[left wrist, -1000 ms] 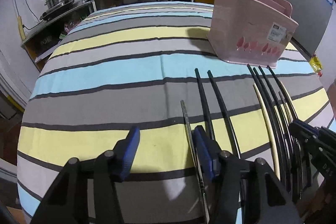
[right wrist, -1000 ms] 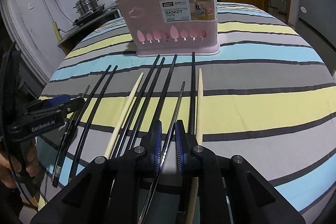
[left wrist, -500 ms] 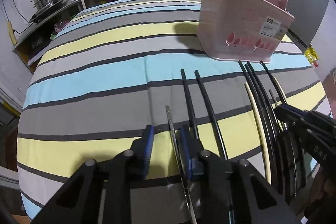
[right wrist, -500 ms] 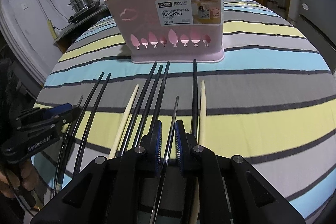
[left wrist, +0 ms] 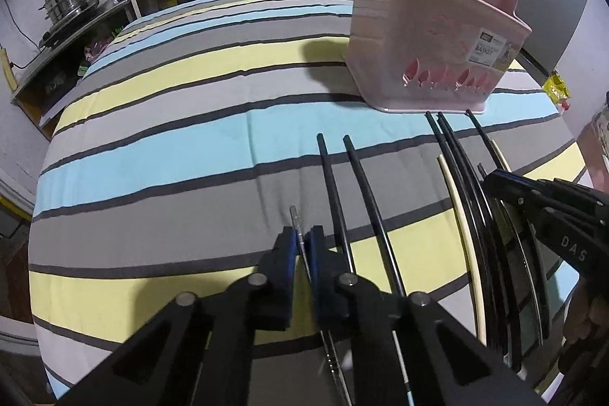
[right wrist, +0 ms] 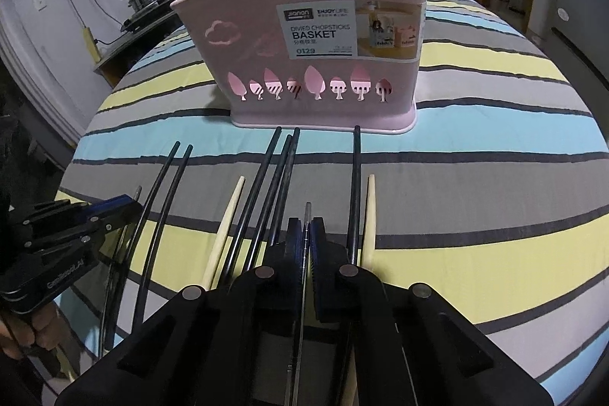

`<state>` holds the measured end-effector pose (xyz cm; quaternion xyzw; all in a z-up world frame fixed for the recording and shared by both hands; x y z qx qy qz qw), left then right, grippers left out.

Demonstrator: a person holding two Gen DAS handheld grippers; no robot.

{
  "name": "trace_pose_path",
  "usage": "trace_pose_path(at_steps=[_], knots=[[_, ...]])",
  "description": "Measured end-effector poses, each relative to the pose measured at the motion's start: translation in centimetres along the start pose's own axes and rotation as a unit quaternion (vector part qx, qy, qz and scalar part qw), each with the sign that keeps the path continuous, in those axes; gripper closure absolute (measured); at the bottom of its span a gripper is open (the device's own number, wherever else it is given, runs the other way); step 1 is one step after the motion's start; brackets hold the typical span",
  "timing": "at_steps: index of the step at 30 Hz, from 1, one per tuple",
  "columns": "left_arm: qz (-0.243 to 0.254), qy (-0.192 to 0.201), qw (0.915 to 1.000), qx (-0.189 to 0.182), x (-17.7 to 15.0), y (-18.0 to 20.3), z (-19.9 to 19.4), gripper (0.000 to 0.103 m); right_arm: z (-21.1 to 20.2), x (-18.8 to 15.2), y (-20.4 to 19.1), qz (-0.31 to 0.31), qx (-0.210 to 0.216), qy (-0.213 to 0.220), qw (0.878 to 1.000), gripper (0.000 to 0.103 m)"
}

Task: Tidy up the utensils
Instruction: 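Lower the left tool and grasp a thin metal chopstick while the right tool grasps another, then lift both held metal chopsticks and carry them over the pink basket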

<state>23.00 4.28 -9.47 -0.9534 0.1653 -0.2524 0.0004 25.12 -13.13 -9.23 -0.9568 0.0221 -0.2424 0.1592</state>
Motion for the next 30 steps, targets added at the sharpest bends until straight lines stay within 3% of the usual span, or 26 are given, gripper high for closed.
trace_pose_path(at_steps=[6,16,30], knots=[[-0.015,0.012,0.9997,-0.014,0.1,-0.5,-1.1,0.099,-2.0,0.4,0.0,0.007,0.022,0.016,1.000,0.099],[-0.010,0.066,0.9976,-0.018,2.4,-0.9,-6.1,0.099,-6.7,2.7,-1.7,-0.009,0.050,0.063,0.997,0.099],[-0.001,0.128,0.9917,0.000,4.4,-1.7,-12.4,0.099,-12.0,3.9,-3.2,-0.027,0.062,0.120,0.990,0.099]])
Point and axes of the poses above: each gripper's, at about its wrist camera, not at the fingertips, and z roughly the way its jaws point, y to its right, x to its top, the point moved 7 cm from there along z, roughly the way its jaws point, and after that the axes turned 14 degrees about z, right-handed, at the moved point
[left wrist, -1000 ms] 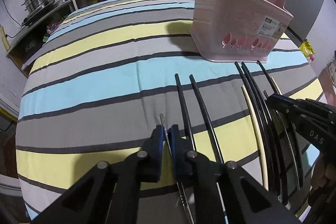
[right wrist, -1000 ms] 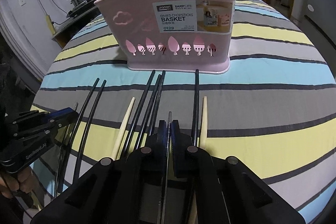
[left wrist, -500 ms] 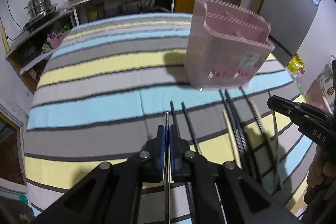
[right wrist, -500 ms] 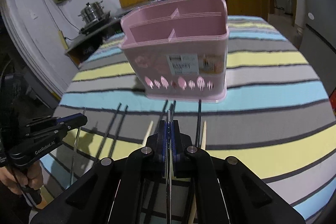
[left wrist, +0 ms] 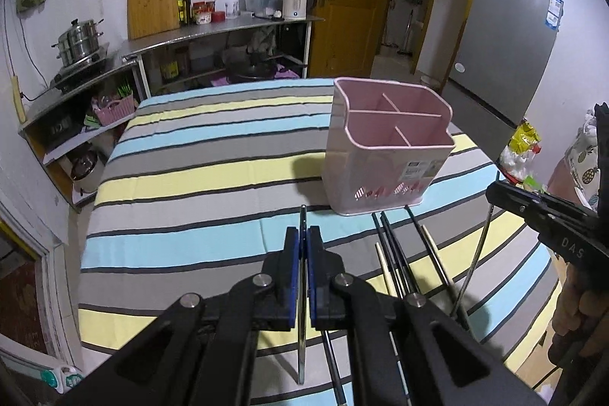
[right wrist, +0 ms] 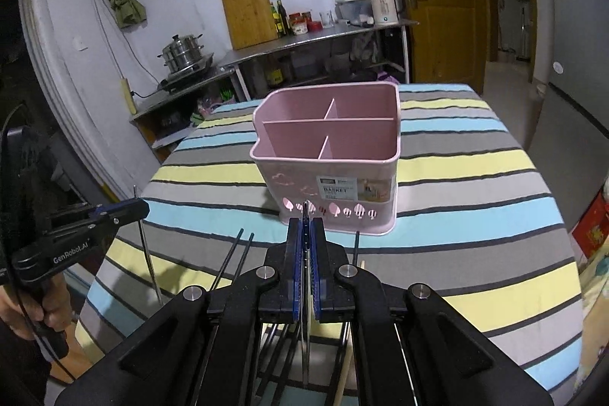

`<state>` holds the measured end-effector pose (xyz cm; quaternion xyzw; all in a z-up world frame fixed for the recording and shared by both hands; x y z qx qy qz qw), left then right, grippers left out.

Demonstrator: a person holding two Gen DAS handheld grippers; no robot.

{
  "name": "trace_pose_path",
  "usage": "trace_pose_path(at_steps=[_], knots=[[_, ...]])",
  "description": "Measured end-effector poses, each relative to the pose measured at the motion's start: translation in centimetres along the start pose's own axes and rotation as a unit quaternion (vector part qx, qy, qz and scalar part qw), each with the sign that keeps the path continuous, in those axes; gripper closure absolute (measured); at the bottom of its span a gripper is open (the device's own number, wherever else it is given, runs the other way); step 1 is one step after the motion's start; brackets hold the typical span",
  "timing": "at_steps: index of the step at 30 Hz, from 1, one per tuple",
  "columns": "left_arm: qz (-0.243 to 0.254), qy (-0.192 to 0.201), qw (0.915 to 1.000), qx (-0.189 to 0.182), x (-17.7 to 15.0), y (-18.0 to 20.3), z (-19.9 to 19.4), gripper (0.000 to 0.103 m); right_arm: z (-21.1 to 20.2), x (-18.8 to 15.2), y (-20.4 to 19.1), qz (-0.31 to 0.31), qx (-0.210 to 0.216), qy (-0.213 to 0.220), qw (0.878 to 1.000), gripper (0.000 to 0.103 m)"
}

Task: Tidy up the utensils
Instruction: 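Lift both held metal chopsticks and carry them over the pink basket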

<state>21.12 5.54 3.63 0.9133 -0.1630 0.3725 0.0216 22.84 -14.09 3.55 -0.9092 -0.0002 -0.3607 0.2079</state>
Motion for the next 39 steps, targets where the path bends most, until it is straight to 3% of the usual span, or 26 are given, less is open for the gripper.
trace_pose_path(at_steps=[20,28,39], knots=[[-0.003,0.024,0.9997,-0.009,1.1,1.4,-3.5,0.099,-4.0,0.8,-0.7,-0.010,0.016,0.029,0.999,0.099],[-0.005,0.042,0.9987,-0.027,4.3,2.1,-4.0,0.099,-4.4,3.0,-1.4,-0.019,0.024,0.048,0.998,0.099],[-0.015,0.071,0.9966,-0.039,11.8,1.8,-3.4,0.099,-5.0,9.2,-3.0,-0.016,0.043,0.097,0.994,0.099]])
Point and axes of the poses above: each gripper's, at about its wrist camera, not at the fingertips, and z roughly the way its jaws point, y to its right, x to its top, the point moved 7 cm from there along z, roughly the way its jaws point, and after that the axes turned 14 degrees about z, right-handed, at the moved point
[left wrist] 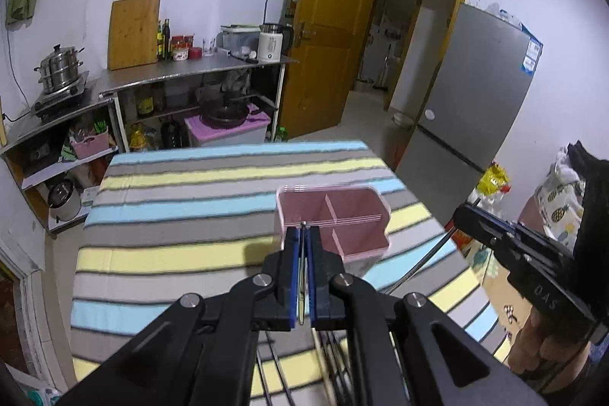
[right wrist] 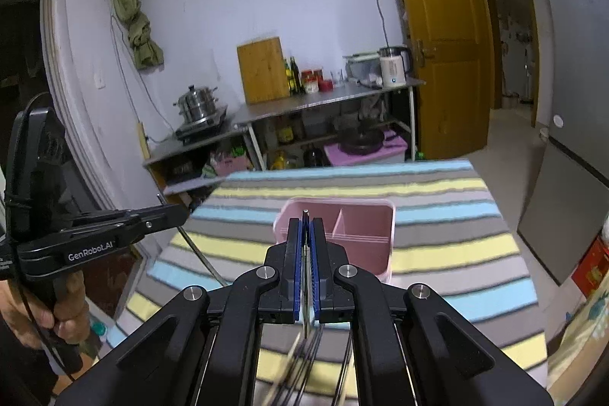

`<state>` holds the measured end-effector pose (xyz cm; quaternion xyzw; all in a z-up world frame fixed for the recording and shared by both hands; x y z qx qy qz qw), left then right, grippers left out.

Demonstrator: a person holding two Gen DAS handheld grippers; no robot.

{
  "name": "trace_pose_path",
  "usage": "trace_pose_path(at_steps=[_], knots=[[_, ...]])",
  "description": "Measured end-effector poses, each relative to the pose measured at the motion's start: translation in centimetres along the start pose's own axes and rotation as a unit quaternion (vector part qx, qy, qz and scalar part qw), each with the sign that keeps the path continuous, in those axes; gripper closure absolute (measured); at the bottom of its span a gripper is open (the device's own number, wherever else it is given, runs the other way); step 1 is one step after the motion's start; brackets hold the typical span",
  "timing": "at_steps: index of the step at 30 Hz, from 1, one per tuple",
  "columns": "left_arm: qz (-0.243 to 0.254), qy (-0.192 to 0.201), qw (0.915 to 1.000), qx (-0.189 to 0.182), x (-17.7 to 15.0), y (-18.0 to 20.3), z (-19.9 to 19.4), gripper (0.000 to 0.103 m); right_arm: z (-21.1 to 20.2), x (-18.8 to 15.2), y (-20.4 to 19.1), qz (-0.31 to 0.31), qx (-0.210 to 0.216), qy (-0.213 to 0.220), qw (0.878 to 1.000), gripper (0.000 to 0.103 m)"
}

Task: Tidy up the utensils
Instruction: 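Lift both held metal chopsticks and carry them over the pink basket, then open the left tool over the basket while the right tool releases its chopstick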

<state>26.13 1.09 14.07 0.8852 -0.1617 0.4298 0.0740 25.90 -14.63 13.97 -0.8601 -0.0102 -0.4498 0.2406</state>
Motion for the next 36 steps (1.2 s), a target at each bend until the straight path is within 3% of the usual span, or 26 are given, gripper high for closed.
trace_pose_path(at_steps=[8,14,36], knots=[[-0.004,0.026,0.9996,0.006,4.5,-0.6,0.8,0.099,1.7,3.6,-0.8,0.011,0.011,0.027,1.000,0.099],[-0.006,0.029,0.9995,0.009,5.5,-0.7,2.7,0.099,3.7,4.4,-0.8,0.009,0.008,0.032,0.999,0.099],[-0.037,-0.035,0.9987,-0.009,0.1,-1.6,10.6,0.098,10.8,-0.4,3.0,0.036,-0.014,-0.039,0.999,0.099]])
Point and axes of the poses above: each gripper's, at about its wrist camera, not at the fingertips, and z roughly the way its jaws point, y to its right, x to its top, the point moved 7 cm from there along z, roughly the way its jaws point, and after that the axes turned 14 degrees about z, right-handed, at the moved point
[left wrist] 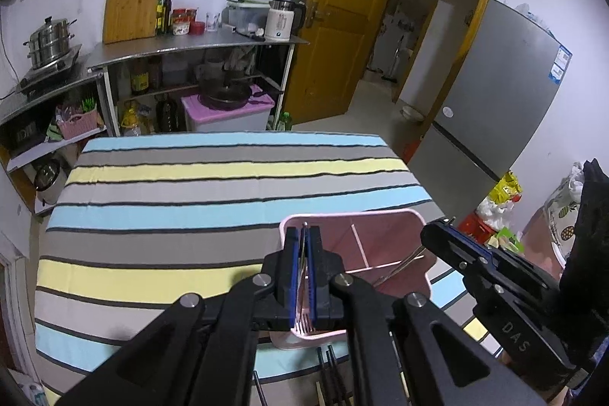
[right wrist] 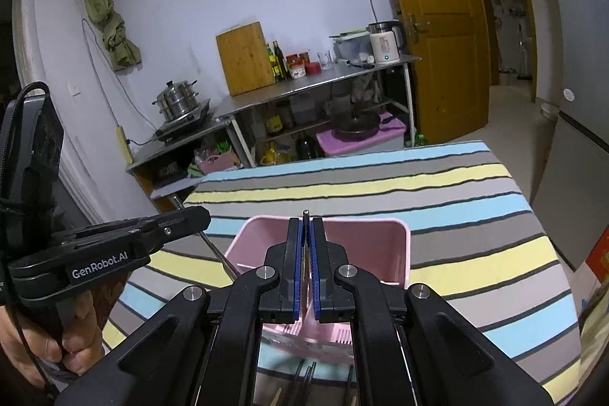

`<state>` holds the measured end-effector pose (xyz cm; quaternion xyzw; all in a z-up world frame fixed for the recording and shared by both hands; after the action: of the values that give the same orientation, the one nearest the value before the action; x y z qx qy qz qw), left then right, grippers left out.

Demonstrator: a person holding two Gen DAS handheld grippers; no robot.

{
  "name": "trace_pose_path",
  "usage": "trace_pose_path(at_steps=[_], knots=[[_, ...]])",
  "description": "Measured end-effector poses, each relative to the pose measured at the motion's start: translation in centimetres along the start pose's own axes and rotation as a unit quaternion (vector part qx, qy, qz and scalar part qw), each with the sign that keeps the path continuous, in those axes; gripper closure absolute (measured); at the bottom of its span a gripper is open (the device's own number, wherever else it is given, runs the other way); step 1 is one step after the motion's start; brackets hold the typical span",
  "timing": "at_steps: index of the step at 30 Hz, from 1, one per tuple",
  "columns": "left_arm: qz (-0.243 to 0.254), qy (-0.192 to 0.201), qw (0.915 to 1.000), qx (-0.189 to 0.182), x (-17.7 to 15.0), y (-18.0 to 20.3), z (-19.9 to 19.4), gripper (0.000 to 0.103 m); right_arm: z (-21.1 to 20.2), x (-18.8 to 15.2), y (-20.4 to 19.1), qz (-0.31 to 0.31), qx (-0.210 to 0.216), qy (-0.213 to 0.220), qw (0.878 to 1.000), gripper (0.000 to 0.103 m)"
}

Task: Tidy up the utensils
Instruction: 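Open the left tool over the basket while the right tool releases its chopstick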

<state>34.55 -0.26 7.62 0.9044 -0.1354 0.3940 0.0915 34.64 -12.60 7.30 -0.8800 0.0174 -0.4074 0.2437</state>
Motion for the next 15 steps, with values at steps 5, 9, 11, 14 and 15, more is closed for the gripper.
trace_pose_path(at_steps=[5,9,11,14,15], knots=[[-0.003,0.000,1.0000,0.002,-0.2,-0.3,-0.2,0.092,-0.1,-0.2,0.1,0.005,0.006,-0.008,1.000,0.099],[-0.001,0.015,0.9999,0.009,0.2,-0.4,-1.2,0.075,-1.0,-0.1,0.1,-0.001,0.003,0.000,1.000,0.089],[-0.001,0.020,0.9997,0.013,0.3,-0.6,-1.8,0.073,-1.7,0.0,0.1,-0.002,0.001,0.007,1.000,0.088],[-0.002,0.030,0.9994,0.015,0.3,-0.7,-3.0,0.071,-2.5,0.1,0.1,-0.002,0.000,0.011,1.000,0.088],[-0.003,0.033,0.9993,0.015,0.1,-0.7,-3.3,0.071,-3.0,0.1,0.2,-0.003,-0.001,0.013,1.000,0.087]])
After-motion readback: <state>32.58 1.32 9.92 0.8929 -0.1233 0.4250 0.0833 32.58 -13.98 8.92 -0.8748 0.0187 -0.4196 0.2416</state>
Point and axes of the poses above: each gripper's, at about its wrist camera, not at the fingertips, and z roughly the way its jaws point, y to its right, x to its top, the point moved 7 cm from there along z, roughly the way its jaws point, and after that the axes turned 14 degrees about z, right-handed, at the moved point
